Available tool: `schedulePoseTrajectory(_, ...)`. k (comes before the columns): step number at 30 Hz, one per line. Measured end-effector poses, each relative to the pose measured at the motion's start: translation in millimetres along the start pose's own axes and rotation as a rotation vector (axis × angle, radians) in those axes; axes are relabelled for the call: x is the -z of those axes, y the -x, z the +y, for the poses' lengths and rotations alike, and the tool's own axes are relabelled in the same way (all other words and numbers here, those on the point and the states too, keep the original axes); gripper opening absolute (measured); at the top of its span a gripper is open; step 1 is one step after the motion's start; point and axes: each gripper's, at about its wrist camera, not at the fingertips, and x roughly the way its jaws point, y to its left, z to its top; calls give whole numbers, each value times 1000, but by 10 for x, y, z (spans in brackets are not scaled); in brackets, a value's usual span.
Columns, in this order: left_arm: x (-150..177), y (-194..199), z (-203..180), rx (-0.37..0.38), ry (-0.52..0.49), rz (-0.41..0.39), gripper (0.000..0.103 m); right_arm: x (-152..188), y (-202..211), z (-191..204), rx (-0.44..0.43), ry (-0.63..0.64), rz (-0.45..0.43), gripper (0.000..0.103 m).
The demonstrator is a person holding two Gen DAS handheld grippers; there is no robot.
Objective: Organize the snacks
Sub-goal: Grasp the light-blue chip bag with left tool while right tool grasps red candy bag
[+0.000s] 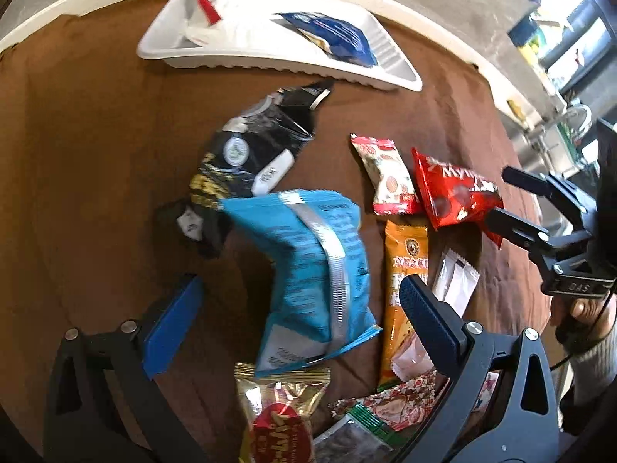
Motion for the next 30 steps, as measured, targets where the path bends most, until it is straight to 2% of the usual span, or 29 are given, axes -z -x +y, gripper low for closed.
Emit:
schedulePoseTrajectory(4,-40,-18,-68,-3,-6,1,101,3,-81,-12,-14,23,24,89)
schedulePoseTrajectory(7,-57,-1,-101,-10,-16,-23,99,12,-107,-33,-28,35,28,83)
schedulePoseTrajectory(9,-67,-39,-113,-16,-25,-6,94,24,-127,-47,-33,42,35,79)
schedulePoseTrajectory(11,-50,-80,-105,-24,-23,6,82,45,-136,-44,-39,53,35,76)
schedulePoseTrajectory(14,-37,-79,-128,-36,-47,-4,76,59,-138,-27,-34,72,34,75)
schedulePoseTrajectory(16,-25,-87,-137,-49,-60,-5,73,67,-153,-22,-19,84,38,66)
schedulePoseTrajectory(17,-20,-89,-148,-55,-70,-9,66,73,-162,-26,-2,91,40,56)
schedulePoseTrajectory(18,-16,-86,-155,-54,-80,-11,61,80,-163,-40,-13,88,40,55)
schedulePoseTrajectory(19,-17,-82,-158,-44,-84,-15,47,80,-160,-60,-18,81,35,54)
schedulePoseTrajectory(24,-22,-57,-156,-13,-88,-20,40,79,-113,-109,-51,51,19,45)
schedulePoseTrajectory(30,-29,73,-147,47,-92,-30,39,58,22,-203,-126,-29,-8,44)
